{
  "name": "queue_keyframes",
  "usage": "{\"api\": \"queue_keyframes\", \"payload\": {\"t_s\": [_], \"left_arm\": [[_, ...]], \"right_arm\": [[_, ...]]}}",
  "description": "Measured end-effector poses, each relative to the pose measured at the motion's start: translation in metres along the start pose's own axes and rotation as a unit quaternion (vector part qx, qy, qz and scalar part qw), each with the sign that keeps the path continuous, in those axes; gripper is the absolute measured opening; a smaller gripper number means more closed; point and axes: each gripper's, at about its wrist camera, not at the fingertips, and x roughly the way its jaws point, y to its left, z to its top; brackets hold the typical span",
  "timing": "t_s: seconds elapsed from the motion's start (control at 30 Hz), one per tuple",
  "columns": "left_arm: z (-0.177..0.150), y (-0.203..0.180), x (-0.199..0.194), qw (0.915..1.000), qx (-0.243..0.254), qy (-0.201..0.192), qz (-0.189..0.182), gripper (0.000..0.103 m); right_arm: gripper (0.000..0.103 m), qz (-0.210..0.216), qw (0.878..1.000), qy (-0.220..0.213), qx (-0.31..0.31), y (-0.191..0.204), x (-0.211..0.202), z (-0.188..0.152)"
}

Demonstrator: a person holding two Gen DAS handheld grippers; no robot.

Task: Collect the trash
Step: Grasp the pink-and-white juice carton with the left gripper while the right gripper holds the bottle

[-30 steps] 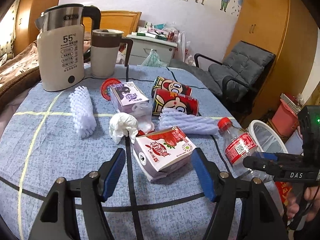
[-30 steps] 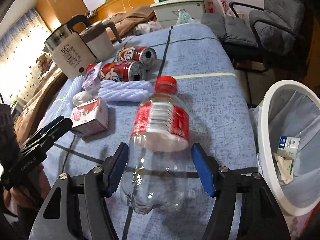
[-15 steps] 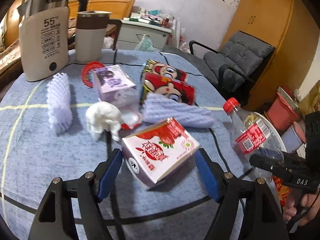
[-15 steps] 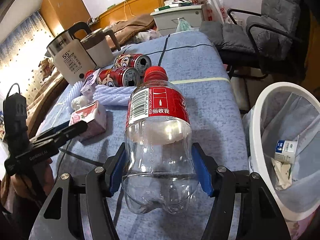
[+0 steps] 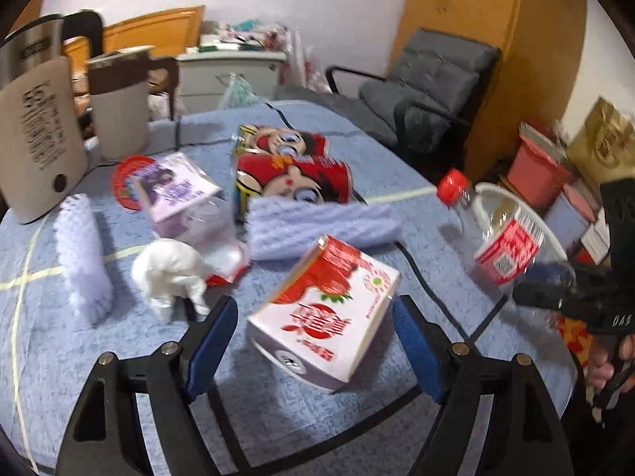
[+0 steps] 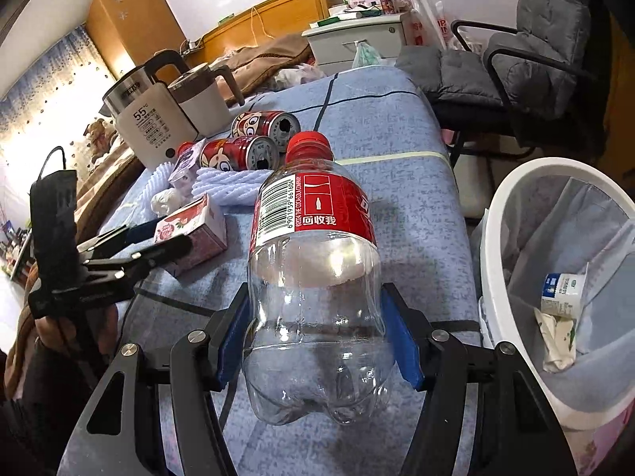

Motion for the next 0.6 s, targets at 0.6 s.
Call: {"api": "queue_keyframes", "payload": {"t_s": [0.6], "left_arm": [[-0.018,-0.038,-0.017,0.9988,-0.016,-0.024,0.040,0.059]], "right_arm": [[0.063,-0.015,1.000,-0.023,0.003,-0.007,-0.028,-0.014]]}}
